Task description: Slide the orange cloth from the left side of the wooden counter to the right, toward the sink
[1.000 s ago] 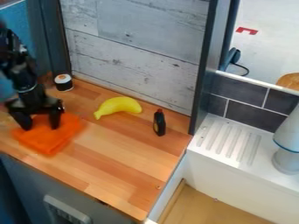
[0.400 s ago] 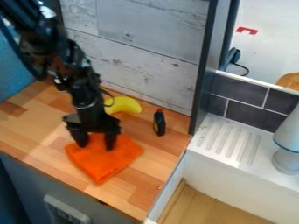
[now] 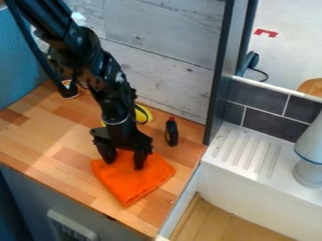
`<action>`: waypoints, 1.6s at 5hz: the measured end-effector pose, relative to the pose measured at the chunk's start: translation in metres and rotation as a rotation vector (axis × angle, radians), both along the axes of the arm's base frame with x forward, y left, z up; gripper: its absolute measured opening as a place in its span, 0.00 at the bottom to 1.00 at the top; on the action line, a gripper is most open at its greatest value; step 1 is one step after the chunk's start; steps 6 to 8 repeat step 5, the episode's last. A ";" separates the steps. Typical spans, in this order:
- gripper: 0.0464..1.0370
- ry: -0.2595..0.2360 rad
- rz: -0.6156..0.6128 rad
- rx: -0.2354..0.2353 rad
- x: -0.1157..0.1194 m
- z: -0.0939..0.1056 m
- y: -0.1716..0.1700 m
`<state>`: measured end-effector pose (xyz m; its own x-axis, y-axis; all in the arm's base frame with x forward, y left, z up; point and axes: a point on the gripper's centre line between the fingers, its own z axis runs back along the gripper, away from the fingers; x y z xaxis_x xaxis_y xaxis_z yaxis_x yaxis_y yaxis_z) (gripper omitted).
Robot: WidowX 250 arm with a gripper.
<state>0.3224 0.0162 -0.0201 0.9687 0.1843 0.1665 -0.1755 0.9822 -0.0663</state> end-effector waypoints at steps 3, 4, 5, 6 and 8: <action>0.96 -0.013 -0.048 -0.007 -0.009 0.015 -0.026; 0.96 -0.076 -0.053 -0.028 -0.008 0.046 -0.025; 0.96 -0.147 0.011 -0.065 -0.017 0.098 -0.001; 0.96 -0.147 0.011 -0.065 -0.017 0.098 -0.001; 0.96 -0.147 0.011 -0.065 -0.017 0.098 -0.001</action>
